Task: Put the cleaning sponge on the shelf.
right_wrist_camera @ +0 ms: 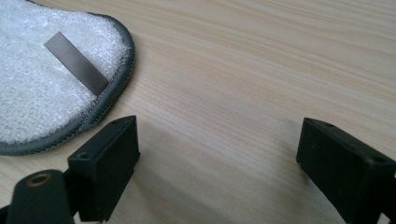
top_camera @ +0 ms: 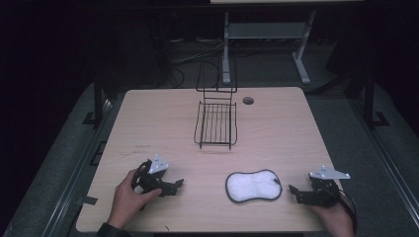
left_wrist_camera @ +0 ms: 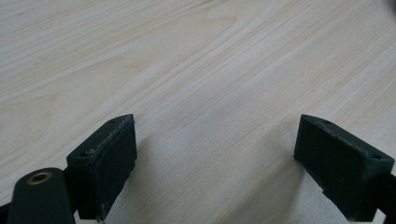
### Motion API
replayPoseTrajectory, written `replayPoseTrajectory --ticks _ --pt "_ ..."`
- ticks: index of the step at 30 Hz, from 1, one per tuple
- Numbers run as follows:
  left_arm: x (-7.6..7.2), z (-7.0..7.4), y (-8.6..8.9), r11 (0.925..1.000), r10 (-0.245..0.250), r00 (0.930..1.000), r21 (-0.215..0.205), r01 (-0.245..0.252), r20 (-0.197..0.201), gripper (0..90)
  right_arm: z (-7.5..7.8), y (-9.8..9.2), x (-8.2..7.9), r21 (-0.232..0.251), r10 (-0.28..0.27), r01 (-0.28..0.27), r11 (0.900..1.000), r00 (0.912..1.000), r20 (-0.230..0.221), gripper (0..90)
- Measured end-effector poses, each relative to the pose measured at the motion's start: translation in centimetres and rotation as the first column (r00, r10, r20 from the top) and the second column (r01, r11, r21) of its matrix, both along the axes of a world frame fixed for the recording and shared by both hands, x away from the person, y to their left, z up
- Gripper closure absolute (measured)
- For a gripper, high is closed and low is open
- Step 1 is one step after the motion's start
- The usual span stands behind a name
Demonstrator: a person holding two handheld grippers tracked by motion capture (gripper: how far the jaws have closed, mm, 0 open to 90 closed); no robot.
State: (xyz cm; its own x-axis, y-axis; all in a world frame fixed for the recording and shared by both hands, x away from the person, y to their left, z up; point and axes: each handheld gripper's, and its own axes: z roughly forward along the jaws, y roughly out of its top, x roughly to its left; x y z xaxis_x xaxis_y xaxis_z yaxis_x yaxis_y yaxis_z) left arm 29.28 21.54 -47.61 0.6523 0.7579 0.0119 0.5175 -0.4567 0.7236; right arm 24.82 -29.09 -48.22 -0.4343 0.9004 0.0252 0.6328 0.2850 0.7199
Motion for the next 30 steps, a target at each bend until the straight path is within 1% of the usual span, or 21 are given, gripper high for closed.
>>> replayPoseTrajectory --ticks 5,8,10,11,13,14,16,17,18,19,20,21,22,23,24,28,30 --pt "0.0 0.0 0.0 1.0 0.001 1.0 -0.001 -0.001 0.0 12.3 0.0 0.0 0.0 0.0 0.003 -0.003 1.0 1.0 -0.001 13.9" --pt "0.0 0.0 0.0 1.0 0.001 1.0 -0.002 -0.001 0.0 12.2 0.3 0.1 0.0 -0.007 0.012 -0.012 1.0 0.9997 -0.022 15.7" --pt "0.0 0.0 0.0 1.0 0.001 1.0 -0.001 -0.001 0.0 12.2 0.5 0.2 0.0 -0.009 0.018 -0.018 1.0 0.9993 -0.032 19.1" --pt "0.0 0.0 0.0 1.0 0.0 1.0 0.0 0.0 0.0 12.2 0.6 0.3 -0.1 -0.012 0.021 -0.022 1.0 0.9993 -0.031 22.1" --pt "0.0 0.0 0.0 1.0 0.0 1.0 -0.001 0.0 0.0 12.2 1.0 0.5 -0.3 0.006 0.031 -0.031 1.0 0.9994 -0.012 30.0" --pt "0.0 0.0 0.0 1.0 0.001 1.0 -0.002 -0.001 -0.001 12.2 1.0 0.5 -0.3 0.006 0.031 -0.031 1.0 0.9994 -0.012 30.0" --pt "0.0 0.0 0.0 1.0 0.001 1.0 -0.002 -0.001 -0.001 12.2 1.4 0.6 -0.5 0.022 0.042 -0.042 0.999 0.9991 0.007 36.2" --pt "0.0 0.0 0.0 1.0 0.0 1.0 -0.002 0.0 -0.001 12.2 1.8 0.8 -0.7 0.039 0.059 -0.06 0.997 0.9982 0.011 42.6" --pt "0.0 0.0 0.0 1.0 0.0 1.0 -0.002 0.0 -0.001 12.2 1.8 0.8 -0.7 0.039 0.059 -0.06 0.997 0.9982 0.011 42.6" --pt "0.0 0.0 0.0 1.0 0.0 1.0 -0.002 0.0 -0.001 12.2 2.0 1.0 -0.8 0.055 0.078 -0.079 0.995 0.9969 0.01 48.6" --pt "0.0 0.0 0.0 1.0 0.001 1.0 -0.002 -0.001 -0.001 12.2 2.0 1.0 -0.8 0.055 0.078 -0.079 0.995 0.9969 0.01 48.6" --pt "0.0 0.0 0.0 1.0 0.0 1.0 -0.002 0.0 -0.001 12.2 2.2 1.2 -0.9 0.062 0.089 -0.09 0.994 0.9959 0.01 52.0" --pt "0.0 0.0 0.0 1.0 0.001 1.0 -0.002 -0.001 -0.001 12.2 2.3 1.3 -1.1 0.069 0.099 -0.1 0.993 0.995 0.011 55.6" --pt "0.0 0.0 0.0 1.0 0.001 1.0 -0.002 -0.001 -0.001 12.2 2.5 1.7 -1.3 0.08 0.119 -0.12 0.99 0.9927 0.019 64.8" --pt "0.0 0.0 0.0 1.0 0.001 1.0 -0.002 -0.001 -0.001 12.2 2.5 1.7 -1.3 0.08 0.119 -0.12 0.99 0.9927 0.019 64.8" --pt "0.0 0.0 0.0 1.0 0.001 1.0 -0.002 -0.001 -0.001 12.2 2.9 2.5 -1.5 0.098 0.165 -0.167 0.981 0.9859 0.025 83.5" --pt "0.0 0.0 0.0 1.0 0.001 1.0 -0.002 -0.001 -0.001 12.2 3.2 2.9 -1.7 0.116 0.195 -0.197 0.973 0.9802 0.035 88.9"
